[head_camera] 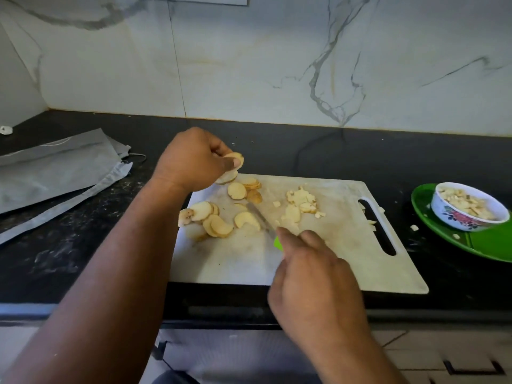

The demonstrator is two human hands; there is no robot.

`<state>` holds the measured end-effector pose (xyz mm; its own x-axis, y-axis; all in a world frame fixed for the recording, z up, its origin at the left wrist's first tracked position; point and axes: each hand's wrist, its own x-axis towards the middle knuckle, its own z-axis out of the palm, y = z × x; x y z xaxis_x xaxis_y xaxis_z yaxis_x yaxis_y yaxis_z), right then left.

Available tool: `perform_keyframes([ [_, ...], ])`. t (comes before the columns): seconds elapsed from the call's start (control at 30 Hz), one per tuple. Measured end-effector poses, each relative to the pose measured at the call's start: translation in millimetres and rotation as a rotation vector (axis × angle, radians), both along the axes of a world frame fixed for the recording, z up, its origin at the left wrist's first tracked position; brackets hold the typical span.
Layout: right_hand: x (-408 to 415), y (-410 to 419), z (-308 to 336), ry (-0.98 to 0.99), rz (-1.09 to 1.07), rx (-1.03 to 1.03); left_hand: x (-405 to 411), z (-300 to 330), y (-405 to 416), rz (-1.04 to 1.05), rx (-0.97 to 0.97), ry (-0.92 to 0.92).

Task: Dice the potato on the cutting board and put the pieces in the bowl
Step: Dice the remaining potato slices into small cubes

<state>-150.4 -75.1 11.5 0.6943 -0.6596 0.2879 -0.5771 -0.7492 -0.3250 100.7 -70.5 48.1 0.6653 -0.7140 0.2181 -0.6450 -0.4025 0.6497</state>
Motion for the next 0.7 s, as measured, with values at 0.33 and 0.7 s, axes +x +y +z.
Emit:
perform_keyframes([
  [0.33,-25.0,-25.4,-5.1,0.059,-0.180,-0.048,-52.2,-1.2,-12.5,-0.269,-0.090,0.237],
  [0.7,-7.0,-29.5,-8.1,0.061,-0.153,-0.078,-53.0,-2.4,-13.3,-0.202,-0.095,0.271],
])
